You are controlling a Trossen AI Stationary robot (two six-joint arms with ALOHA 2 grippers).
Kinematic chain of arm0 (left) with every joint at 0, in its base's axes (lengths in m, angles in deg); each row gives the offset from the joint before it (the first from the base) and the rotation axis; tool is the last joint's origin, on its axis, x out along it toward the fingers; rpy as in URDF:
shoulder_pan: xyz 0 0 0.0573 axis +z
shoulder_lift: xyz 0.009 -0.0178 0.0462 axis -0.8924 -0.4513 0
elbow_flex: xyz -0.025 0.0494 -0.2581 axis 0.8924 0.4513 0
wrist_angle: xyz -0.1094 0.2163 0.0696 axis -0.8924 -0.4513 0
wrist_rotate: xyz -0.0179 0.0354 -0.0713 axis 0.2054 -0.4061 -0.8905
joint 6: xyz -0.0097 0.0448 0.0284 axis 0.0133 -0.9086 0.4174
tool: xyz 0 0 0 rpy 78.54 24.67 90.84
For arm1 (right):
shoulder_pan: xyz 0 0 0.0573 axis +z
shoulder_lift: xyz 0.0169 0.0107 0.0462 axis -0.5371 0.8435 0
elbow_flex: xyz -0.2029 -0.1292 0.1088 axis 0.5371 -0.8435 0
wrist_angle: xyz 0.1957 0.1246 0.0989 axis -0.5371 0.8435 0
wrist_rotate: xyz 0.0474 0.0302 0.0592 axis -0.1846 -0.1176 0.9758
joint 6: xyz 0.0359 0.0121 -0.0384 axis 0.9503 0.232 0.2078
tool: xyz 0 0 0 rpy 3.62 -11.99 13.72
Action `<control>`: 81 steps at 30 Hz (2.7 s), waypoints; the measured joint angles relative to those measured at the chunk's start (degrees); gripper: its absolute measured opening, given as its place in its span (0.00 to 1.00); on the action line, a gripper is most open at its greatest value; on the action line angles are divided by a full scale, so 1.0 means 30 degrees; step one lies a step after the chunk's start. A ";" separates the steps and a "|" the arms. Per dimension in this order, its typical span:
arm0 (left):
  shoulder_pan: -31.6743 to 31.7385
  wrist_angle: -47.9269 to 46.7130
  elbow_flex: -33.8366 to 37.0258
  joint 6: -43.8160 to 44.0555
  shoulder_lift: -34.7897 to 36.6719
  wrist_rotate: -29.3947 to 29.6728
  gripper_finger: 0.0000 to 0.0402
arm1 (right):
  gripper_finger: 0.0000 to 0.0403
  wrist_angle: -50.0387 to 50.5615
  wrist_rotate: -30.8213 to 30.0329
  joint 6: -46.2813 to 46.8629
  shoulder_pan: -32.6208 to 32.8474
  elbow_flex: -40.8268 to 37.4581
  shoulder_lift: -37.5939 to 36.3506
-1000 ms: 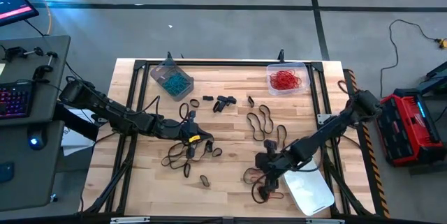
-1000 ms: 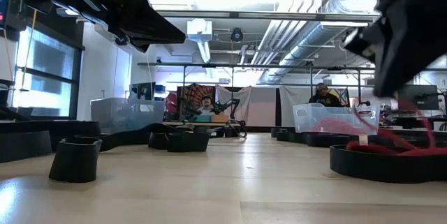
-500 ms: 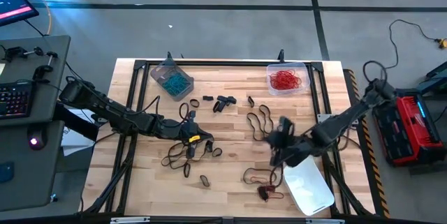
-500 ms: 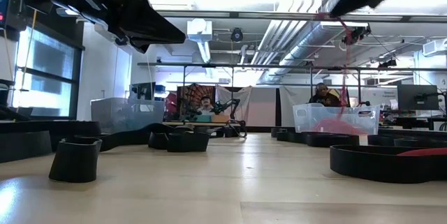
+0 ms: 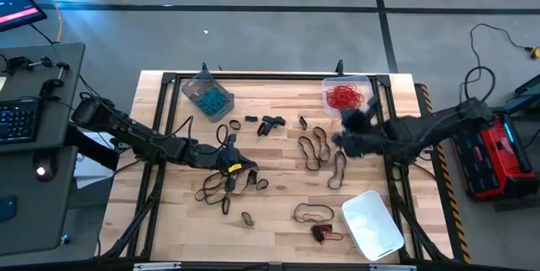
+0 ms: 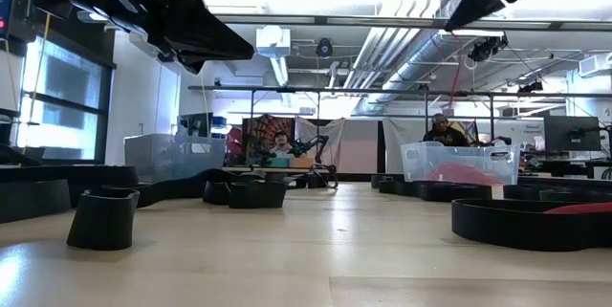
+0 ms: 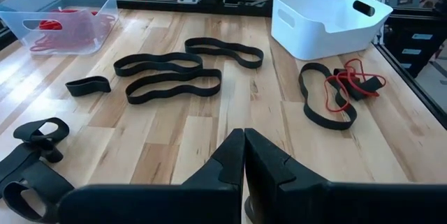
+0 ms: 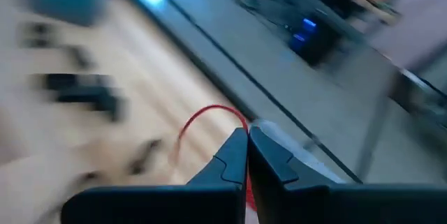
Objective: Sort rubber bands into baskets
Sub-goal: Put the red rubber band into the transparent bin
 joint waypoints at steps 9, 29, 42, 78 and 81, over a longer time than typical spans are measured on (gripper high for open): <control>0.0001 -0.0053 0.0000 -0.0002 0.0000 0.0000 0.01 | 0.00 0.1110 -0.0318 -0.1514 -0.7320 0.0000 -0.0215; -0.0004 -0.0080 0.0000 -0.0168 0.0000 0.0000 0.01 | 0.00 -0.9313 0.4573 -0.6754 -1.6266 -0.5518 -0.0203; 0.0004 -0.0080 0.0000 -0.0162 0.0000 0.0000 0.01 | 0.10 -1.1627 0.8195 -0.6897 -1.8053 -0.7066 -0.0057; 0.0288 -0.0072 -0.0007 -0.0182 0.0000 0.0000 0.01 | 0.00 -1.0655 1.1202 0.0065 -0.0641 -0.7002 -0.1514; 0.0288 -0.0073 -0.0007 -0.0160 0.0000 -0.0007 0.01 | 0.00 -1.0662 1.0496 0.1054 0.1366 -0.7002 -0.1451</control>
